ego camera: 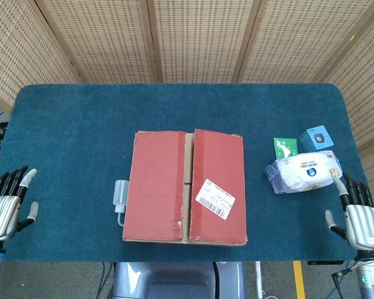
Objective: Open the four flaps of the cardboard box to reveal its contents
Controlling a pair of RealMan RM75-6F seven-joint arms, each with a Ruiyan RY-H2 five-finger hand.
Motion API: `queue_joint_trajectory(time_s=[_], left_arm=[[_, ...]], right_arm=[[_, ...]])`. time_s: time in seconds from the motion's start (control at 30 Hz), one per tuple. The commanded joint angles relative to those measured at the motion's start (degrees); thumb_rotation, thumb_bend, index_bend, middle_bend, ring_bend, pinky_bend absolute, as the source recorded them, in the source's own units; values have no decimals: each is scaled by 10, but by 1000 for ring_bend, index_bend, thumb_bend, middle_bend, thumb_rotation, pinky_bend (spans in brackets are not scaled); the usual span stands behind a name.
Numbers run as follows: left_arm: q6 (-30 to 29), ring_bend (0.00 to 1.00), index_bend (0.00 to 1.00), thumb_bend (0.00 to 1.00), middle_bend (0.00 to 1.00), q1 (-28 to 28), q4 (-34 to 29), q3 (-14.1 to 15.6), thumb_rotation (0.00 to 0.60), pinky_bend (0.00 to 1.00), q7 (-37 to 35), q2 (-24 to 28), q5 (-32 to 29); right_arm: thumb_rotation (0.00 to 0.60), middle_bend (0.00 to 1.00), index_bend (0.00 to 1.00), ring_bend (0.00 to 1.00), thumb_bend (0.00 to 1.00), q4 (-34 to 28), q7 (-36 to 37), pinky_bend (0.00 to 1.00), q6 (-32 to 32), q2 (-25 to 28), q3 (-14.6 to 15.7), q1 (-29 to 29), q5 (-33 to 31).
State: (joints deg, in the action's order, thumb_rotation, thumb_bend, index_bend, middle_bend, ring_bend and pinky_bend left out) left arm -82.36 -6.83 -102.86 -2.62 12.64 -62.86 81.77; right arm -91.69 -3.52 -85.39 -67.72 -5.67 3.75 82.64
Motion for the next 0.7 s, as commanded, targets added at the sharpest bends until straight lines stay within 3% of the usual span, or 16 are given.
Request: queue_joint_trajectory(time_s=[0.03,0.7], left_arm=[[1,0,0,522,0,0,0,0,600,0,0,0,-1],[3,0,0,519,0,0,-7,3,600,0,2,5,0]], right_arm=[[600,0,0,0,466,1,1,0,1,0,0,0,-1],[600,0,0,0,466,5,17,0,-5,1,-1,-2,3]])
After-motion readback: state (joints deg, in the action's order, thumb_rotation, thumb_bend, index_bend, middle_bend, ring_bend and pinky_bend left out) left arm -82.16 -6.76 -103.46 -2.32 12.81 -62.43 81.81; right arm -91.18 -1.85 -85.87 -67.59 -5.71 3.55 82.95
